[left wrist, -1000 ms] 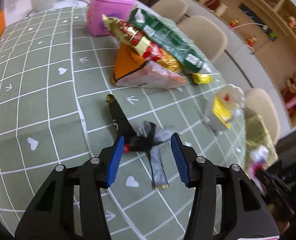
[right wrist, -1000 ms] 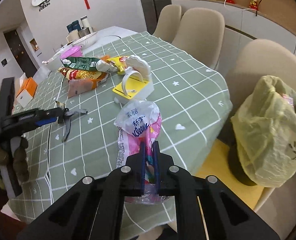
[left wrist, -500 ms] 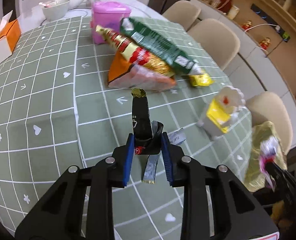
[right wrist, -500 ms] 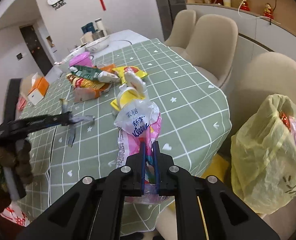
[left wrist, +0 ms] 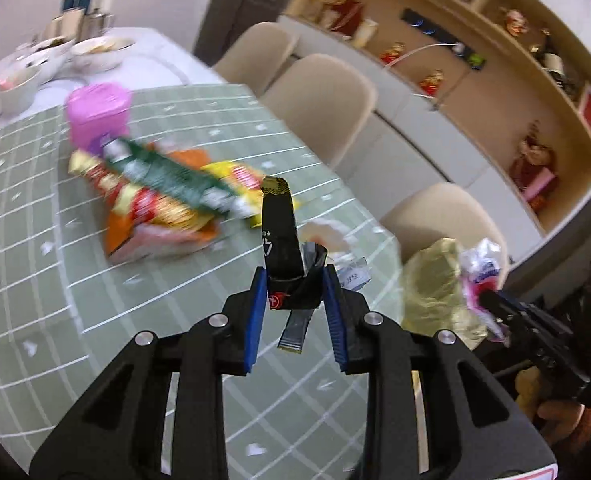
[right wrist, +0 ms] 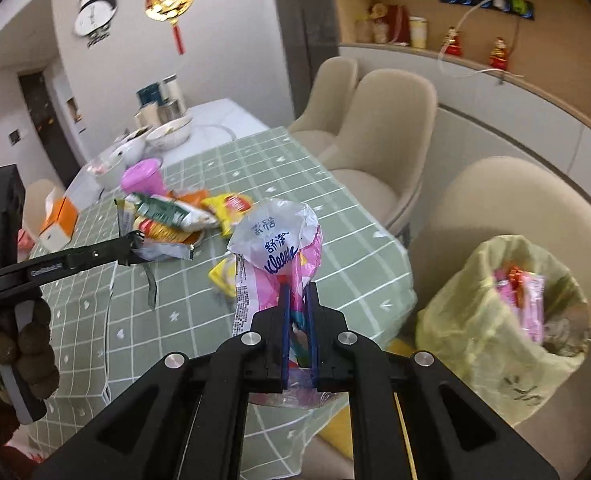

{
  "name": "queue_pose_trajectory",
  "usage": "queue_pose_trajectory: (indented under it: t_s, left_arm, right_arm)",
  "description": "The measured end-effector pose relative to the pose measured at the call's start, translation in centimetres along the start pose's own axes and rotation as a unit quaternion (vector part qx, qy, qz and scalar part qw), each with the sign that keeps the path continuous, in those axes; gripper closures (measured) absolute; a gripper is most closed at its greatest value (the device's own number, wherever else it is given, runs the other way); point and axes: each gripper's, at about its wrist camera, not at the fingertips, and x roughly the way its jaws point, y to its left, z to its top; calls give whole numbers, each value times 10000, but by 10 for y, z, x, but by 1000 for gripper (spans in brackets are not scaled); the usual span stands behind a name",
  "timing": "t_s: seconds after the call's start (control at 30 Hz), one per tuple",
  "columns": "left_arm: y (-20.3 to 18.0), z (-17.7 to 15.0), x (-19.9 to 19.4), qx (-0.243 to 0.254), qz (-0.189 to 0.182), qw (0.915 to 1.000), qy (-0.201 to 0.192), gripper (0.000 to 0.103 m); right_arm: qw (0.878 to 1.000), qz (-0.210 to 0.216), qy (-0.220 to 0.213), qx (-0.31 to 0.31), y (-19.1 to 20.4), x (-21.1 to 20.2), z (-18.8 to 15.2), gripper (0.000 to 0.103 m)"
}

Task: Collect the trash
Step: 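Carry the black strip and tissue pack to the plastic bag and release both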

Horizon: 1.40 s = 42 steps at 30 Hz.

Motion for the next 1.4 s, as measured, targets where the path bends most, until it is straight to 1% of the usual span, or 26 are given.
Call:
queue_pose_trajectory:
  t_s: [0.1,0.17,0.2,0.23,0.27,0.3,0.43,0.5,0.57,0.7,0.77,0.8,0.87,1.0,1.07,1.13,1.23,1.3,1.37,1.4]
  left_arm:
    - [-20,10,4,190,-184,9996,-22,76]
    - [-39,16,13,469,-339,9983,-80,76]
    - [-48,19,18,590,-315,9977,-97,76]
    - [-60,23,28,656,-232,9976,-52,76]
    - [-68,25,34,648,-245,9976,5,76]
    - [-79,28,40,643,-336,9974,46,76]
    - [-120,34,58,986,-455,9941,32,75]
    - [-145,37,72,1138,-590,9917,113,75]
    - [-165,39,85,1284,-703,9890,190,75]
    - [-199,39,124,1363,-1165,9822,554,75]
    - [-221,36,148,1420,-1474,9760,748,75]
    - [-229,35,157,1467,-1533,9739,805,75]
    - [-251,29,182,1591,-1689,9673,1028,75]
    - [-285,17,223,1804,-1829,9557,1438,75]
    - [-306,9,242,1992,-1906,9471,1644,75]
    - [-319,0,255,2099,-1950,9403,1838,73]
    - [-329,-11,270,2200,-2011,9298,2161,58]
    - [-330,-15,271,2256,-1978,9291,2163,55]
    - [-326,-14,269,2288,-1830,9334,2074,55]
    - [-320,-13,265,2265,-1715,9379,1991,55]
  right_arm:
    - [9997,-186,-172,10,-17,-12,6,94]
    - [9989,-325,-328,35,-33,-17,10,94]
    - [9983,-444,-342,163,-49,-16,12,94]
    - [9980,-477,-286,312,-61,-14,13,94]
    - [9974,-452,-237,503,-76,-13,14,94]
    - [9970,-426,-242,604,-88,-13,15,94]
    - [9949,-689,-306,669,-126,-14,20,94]
    - [9933,-769,-354,785,-149,-16,23,94]
    - [9922,-902,-404,759,-164,-19,25,94]
    - [9896,-1164,-453,712,-201,-22,26,94]
    - [9878,-1316,-435,709,-223,-23,24,94]
    - [9873,-1347,-419,732,-233,-22,23,94]
    - [9851,-1448,-387,843,-257,-21,20,94]
    - [9812,-1541,-393,1095,-294,-18,15,94]
    - [9800,-1555,-414,1167,-305,-16,14,94]
    - [9796,-1544,-416,1214,-310,-14,14,94]
    - [9798,-1533,-388,1221,-312,-10,12,94]
    - [9800,-1512,-350,1249,-311,-6,10,94]
    - [9806,-1449,-276,1289,-309,-1,6,94]
    - [9811,-1410,-228,1306,-307,2,4,94]
